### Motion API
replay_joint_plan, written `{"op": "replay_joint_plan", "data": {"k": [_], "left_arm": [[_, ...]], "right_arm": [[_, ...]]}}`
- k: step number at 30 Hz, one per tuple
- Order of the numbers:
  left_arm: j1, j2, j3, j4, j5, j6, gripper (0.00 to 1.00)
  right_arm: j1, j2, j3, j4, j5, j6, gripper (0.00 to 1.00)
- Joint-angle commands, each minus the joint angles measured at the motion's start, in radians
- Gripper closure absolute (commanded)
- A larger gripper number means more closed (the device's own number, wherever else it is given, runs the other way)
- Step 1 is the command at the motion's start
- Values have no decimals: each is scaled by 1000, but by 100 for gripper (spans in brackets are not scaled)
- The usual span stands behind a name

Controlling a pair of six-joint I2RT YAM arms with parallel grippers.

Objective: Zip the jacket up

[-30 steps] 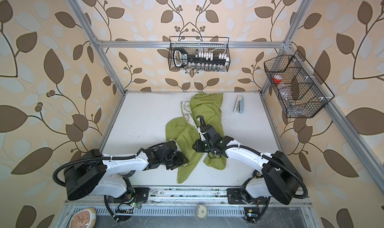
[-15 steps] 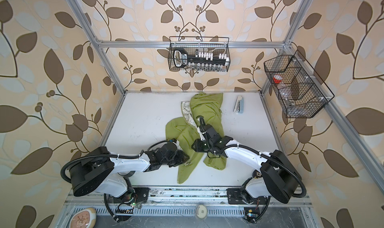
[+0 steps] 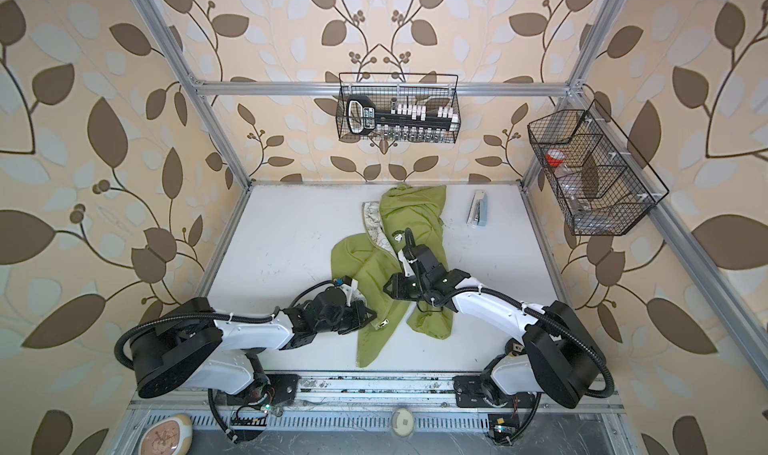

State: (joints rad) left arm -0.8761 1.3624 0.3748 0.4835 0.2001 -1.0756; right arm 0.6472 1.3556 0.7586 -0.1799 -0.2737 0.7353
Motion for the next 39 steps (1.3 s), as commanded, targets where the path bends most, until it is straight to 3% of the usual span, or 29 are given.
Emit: {"op": "replay_joint_plan", "data": {"k": [1,2,3,4,6,10,13,16,18,20,23,24,26,31,34,39], "left_arm": [[41,-68,5,58,48,60,100],[61,-81,10,60,68,73,100],[79,-91,14,64,87,84,100],[103,-102,21,68,110,96,100],[144,-112,39,79,157,111,100],[216,-86,123,95,284,129,100],[241,-31,207,102,366,129,100],[255,28,285,110,423,117,100],[265,55,323,118,441,101,100],[278,69,357,123,455,80,100],[285,104,399,108,460,71,100],[285,104,408,101,458,71,100],[287,100,423,85,455,69,100],[288,36,412,40,420,69,100],[289,-6,385,35,396,54,100],[287,-45,307,112,366,-13,100]], "right_arm": [[-14,-65,-18,36,0,-16,37],[-24,-81,-17,35,14,-25,24],[-39,-91,-11,29,19,-27,5],[-65,-97,-5,31,-1,-30,0],[-112,-109,12,38,-28,-37,0],[-152,-168,43,60,55,-51,0],[-240,-173,-27,255,-60,60,0],[-327,-74,-23,382,-292,144,0],[-329,-62,-44,451,-312,180,0],[-325,-83,-88,540,-317,236,9],[-314,-102,-138,634,-338,354,41],[-302,-112,-160,661,-326,383,47],[-265,-146,-201,652,-283,428,48],[-195,-253,-282,589,-162,502,34],[-164,-300,-304,573,-114,548,35],[-120,-258,-330,689,-106,668,43]]}}
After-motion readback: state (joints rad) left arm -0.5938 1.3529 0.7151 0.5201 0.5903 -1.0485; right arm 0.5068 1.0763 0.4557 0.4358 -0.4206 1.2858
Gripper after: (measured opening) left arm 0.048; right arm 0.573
